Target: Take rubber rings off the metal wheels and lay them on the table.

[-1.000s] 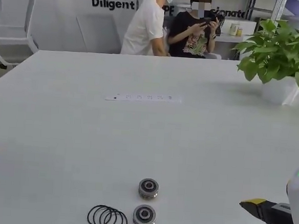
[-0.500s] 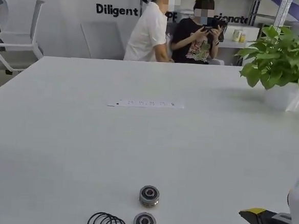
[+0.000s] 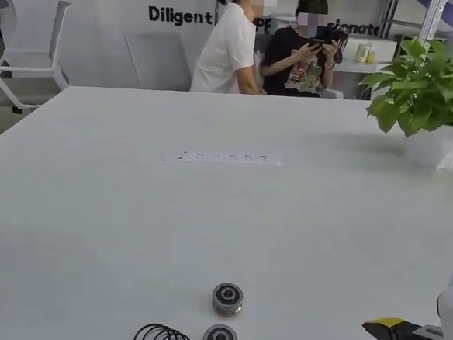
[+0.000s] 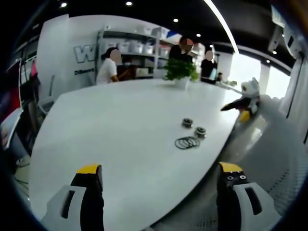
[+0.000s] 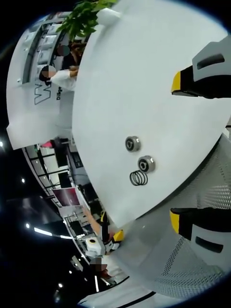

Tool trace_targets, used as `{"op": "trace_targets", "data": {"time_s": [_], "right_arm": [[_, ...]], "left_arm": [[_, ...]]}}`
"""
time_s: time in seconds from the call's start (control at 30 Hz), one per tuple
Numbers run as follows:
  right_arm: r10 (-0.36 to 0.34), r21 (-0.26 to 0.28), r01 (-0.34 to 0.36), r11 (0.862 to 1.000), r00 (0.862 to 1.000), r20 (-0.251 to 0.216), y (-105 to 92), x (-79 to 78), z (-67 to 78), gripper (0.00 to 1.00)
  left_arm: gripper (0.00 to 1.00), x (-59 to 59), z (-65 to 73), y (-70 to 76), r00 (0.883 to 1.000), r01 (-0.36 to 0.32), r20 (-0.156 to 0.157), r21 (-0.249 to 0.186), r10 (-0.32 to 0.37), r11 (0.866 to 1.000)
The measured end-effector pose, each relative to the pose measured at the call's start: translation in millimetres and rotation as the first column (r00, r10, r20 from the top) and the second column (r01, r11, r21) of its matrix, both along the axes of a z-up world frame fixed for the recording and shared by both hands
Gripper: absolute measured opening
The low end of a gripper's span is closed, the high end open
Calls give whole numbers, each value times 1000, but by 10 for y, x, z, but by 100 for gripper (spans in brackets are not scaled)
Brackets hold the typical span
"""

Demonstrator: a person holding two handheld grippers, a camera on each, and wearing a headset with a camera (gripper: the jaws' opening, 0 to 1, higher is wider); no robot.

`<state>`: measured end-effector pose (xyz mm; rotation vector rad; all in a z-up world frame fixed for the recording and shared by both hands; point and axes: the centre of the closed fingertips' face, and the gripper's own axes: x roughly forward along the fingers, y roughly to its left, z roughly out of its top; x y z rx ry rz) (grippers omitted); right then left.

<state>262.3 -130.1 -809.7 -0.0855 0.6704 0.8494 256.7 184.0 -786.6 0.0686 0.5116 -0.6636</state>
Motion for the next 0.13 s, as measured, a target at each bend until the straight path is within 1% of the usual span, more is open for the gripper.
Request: {"op": "trace_targets", "data": {"time_s": [0.13], "right_arm": [[3,-1,-3,1000,1000,1,0,-2,1,95]], "left_arm": [[100,3,2,4,1000,-2,3,2,2,1000]]}}
